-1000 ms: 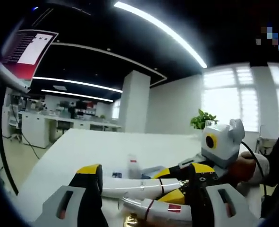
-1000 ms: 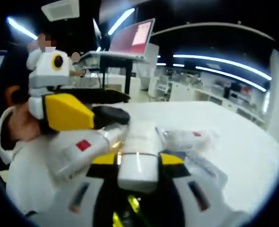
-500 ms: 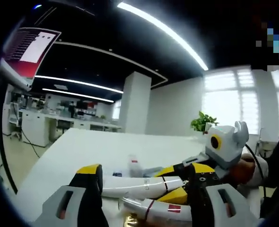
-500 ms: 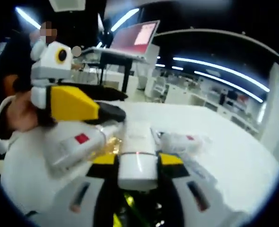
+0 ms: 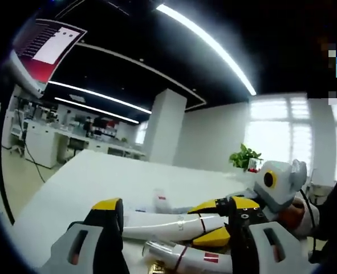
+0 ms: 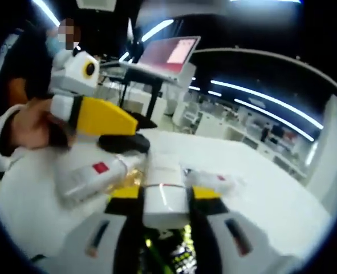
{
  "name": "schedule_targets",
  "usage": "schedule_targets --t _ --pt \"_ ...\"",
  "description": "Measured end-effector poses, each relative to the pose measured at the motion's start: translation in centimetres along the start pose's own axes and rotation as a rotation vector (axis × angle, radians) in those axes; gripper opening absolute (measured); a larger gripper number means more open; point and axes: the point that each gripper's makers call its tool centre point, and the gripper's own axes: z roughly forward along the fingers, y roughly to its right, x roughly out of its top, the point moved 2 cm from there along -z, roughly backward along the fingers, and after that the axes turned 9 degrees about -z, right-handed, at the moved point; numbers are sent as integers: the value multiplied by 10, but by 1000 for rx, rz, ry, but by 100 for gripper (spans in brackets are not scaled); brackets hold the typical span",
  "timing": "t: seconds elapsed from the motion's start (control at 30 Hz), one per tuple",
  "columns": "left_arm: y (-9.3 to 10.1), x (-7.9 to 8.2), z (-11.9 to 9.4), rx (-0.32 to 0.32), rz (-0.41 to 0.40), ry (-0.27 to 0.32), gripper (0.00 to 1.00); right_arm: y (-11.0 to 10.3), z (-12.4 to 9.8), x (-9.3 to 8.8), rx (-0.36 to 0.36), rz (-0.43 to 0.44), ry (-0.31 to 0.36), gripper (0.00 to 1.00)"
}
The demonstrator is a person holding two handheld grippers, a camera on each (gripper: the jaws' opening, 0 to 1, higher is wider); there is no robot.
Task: Arrange the skincare products in the storage area until every visible bottle or jar stands upright without overlapping.
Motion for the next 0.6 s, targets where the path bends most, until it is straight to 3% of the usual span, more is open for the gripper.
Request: schedule_targets --t 0.1,0.27,0.6 --pt "-1 0 0 6 7 -2 76 1 -1 2 -10 -27 3 30" --pt "-4 4 -2 13 1 19 75 1 -4 10 -47 -152 6 29" --pt "2 4 -2 1 -8 30 75 2 -9 13 -86 -281 -7 29"
